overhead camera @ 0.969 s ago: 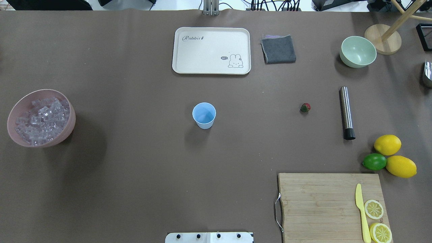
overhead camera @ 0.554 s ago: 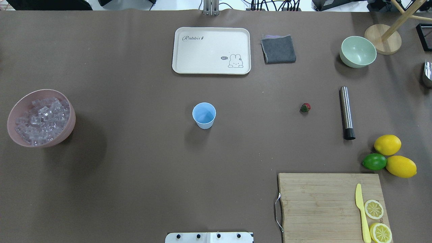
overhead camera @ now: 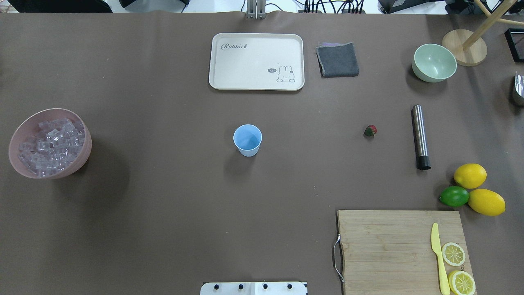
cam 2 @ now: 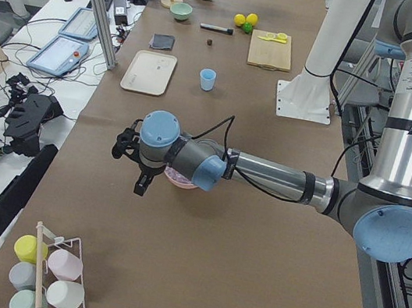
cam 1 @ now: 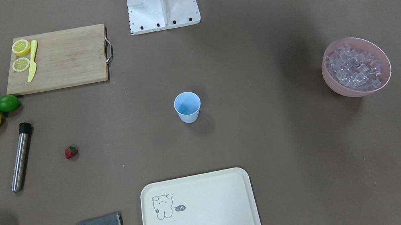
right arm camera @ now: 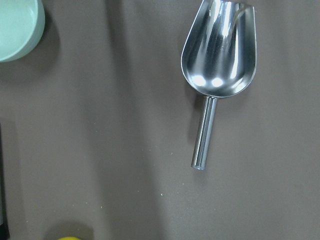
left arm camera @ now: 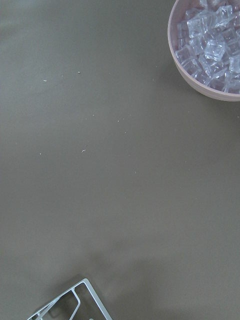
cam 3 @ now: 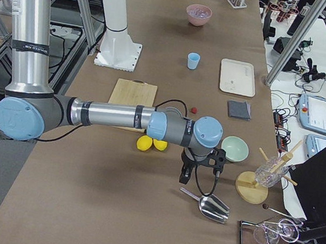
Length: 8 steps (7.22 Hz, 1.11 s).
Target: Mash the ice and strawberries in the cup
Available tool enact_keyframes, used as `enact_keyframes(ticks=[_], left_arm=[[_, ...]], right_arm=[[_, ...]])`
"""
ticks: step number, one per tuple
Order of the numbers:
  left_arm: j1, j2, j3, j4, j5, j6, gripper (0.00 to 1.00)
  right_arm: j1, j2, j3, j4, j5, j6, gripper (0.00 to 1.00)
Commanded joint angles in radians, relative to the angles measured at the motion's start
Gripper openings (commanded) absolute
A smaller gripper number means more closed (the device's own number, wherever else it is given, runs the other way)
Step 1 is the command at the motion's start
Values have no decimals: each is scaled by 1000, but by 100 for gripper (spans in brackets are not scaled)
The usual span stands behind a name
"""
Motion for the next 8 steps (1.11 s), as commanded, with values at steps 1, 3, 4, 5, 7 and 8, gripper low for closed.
enact_keyframes(ticks=[1,3,4,5,7,8], left_arm=[[0,0,131,-264,5,5,98],[9,-27,158,-339,78,-3,98],[36,-30,164,-336,156,-58,98],[52,-30,148,-336,178,-64,98],[121,-23,76,-337,244,-70,98],[125,-35,65,-321,224,-81,98]], right_arm=[[0,-1,1,0,4,1,100],[0,-3,1,0,6,1,100],[0,-1,1,0,10,1,100],[0,-3,1,0,13,3,100],[0,-7,0,0,12,3,100],[0,-4,-9,-1,12,3,100]])
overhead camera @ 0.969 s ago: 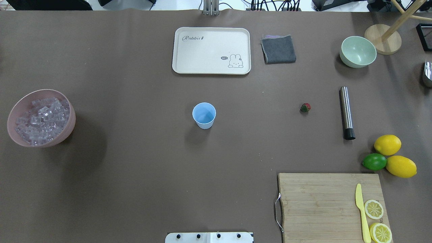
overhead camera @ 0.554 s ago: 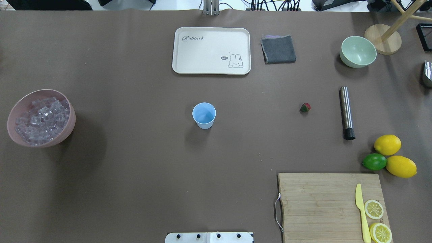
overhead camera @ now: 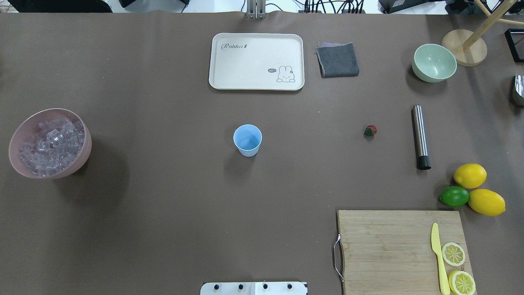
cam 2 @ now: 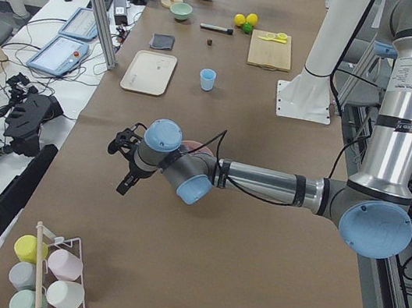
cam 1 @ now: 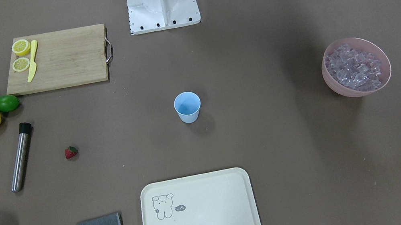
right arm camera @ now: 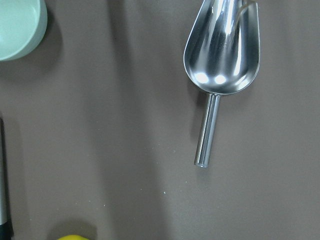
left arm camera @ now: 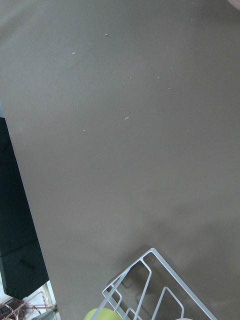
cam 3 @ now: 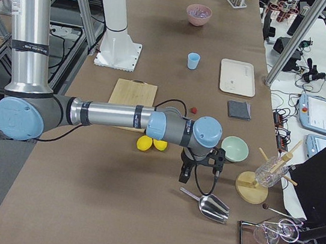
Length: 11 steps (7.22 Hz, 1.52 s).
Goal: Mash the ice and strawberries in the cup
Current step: 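Lower the left gripper into the pink bowl of ice cubes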
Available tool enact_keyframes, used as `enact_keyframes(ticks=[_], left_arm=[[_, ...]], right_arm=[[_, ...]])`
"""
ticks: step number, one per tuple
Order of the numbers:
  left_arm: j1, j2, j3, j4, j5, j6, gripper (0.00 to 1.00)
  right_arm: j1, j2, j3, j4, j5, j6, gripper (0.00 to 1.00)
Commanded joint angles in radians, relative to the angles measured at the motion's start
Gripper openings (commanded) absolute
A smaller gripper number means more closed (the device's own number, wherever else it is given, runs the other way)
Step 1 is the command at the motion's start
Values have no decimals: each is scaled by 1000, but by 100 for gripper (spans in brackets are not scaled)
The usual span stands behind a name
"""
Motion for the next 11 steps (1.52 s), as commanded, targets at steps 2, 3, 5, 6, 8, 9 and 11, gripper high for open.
enact_keyframes(ticks=[2,3,5,6,8,9,11], left_arm=[[96,-1,-125,32,13,-142,98],[135,0,-145,32,20,-223,98],[228,14,-173,28,17,-256,97],[257,23,-187,29,14,-259,96],[316,52,-187,25,20,-256,78],[345,56,-185,23,22,-256,72],[377,59,-173,21,22,-251,70]], right_arm=[[0,1,-12,0,-2,2,100],[0,1,-11,0,-2,2,100],[0,5,-9,2,1,5,100],[0,5,-6,2,1,5,100],[-2,12,-1,3,1,5,100],[-2,13,-4,3,1,5,100],[-2,13,-9,3,0,3,100]])
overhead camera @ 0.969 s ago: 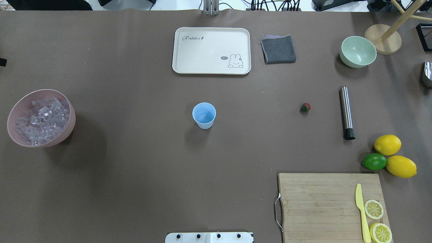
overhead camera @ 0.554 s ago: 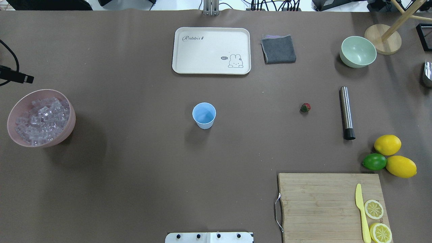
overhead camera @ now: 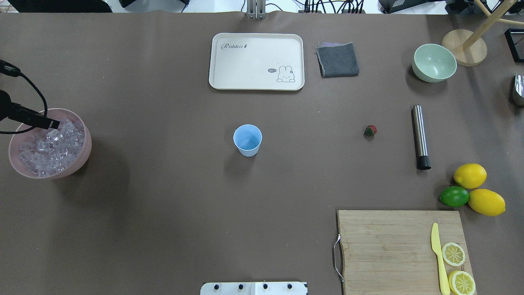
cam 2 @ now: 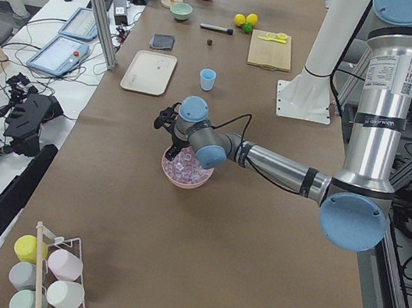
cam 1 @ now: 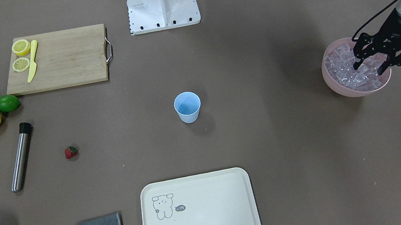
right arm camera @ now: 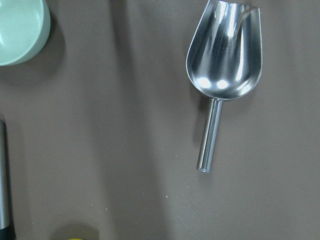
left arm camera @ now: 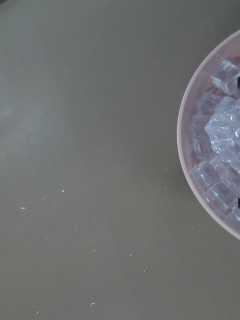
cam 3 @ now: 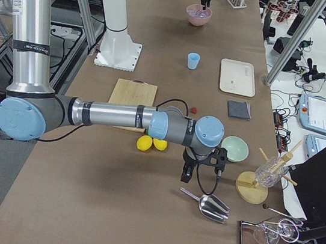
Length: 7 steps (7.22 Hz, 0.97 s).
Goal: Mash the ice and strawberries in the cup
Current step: 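Lower the left gripper into the pink bowl of ice cubes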
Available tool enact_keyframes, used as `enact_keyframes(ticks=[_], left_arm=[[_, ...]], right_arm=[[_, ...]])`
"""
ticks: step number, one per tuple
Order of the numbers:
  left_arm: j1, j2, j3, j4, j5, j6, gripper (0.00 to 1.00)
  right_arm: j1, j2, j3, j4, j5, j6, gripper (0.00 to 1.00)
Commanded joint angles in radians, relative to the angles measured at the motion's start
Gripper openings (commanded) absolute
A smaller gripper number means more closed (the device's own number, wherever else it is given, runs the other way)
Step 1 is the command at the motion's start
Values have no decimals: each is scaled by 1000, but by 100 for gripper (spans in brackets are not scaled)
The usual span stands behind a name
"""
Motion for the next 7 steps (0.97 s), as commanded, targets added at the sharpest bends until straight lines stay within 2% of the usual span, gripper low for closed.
enact_keyframes(ticks=[1,3,5,7], left_arm=[[21,3,14,-2,1,6,70],[22,3,54,-23,19,12,70],[27,3,135,-136,40,9,70],[27,3,128,-141,34,0,70]], right_arm=[[0,-1,-2,0,-1,-1,100],[0,0,-2,0,-1,1,100],[1,1,1,0,-1,-1,100],[0,1,6,0,-2,-1,100]])
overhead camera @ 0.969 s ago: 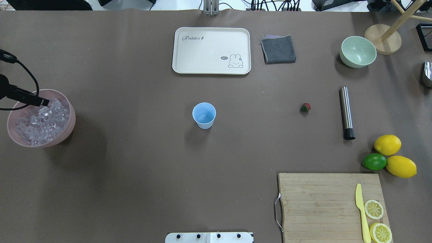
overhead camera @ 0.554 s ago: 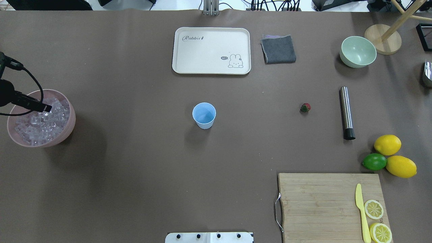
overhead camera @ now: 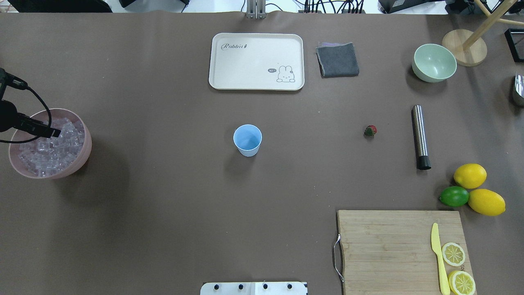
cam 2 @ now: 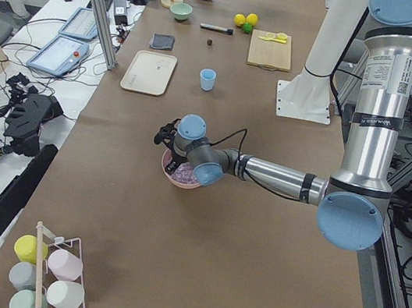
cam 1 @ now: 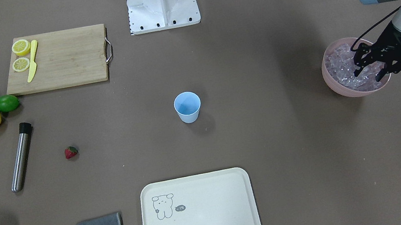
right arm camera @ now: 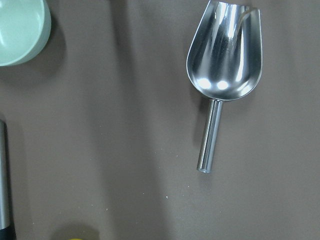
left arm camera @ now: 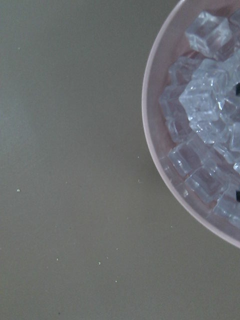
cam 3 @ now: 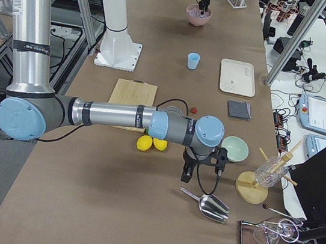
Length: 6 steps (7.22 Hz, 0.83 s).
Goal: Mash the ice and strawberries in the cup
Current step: 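Close the left gripper on one clear ice cube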
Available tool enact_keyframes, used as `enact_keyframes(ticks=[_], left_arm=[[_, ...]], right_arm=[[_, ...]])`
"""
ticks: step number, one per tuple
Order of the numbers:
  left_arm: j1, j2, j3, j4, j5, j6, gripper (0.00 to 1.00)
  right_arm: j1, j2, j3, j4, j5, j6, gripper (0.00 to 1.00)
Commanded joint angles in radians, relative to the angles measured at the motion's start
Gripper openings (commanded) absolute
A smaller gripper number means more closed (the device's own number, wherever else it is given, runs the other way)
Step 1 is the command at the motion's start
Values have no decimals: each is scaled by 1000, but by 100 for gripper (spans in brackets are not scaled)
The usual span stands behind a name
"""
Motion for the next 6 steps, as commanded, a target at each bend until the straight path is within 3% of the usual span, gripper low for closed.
enact_keyframes(ticks=[1,6], left_arm=[[0,0,0,-12,-4,-5,70],[20,8,-8,-19,-4,-7,70]], right_arm=[[1,-1,5,0,-1,-1,100],[1,-12,0,0,-4,-1,100]])
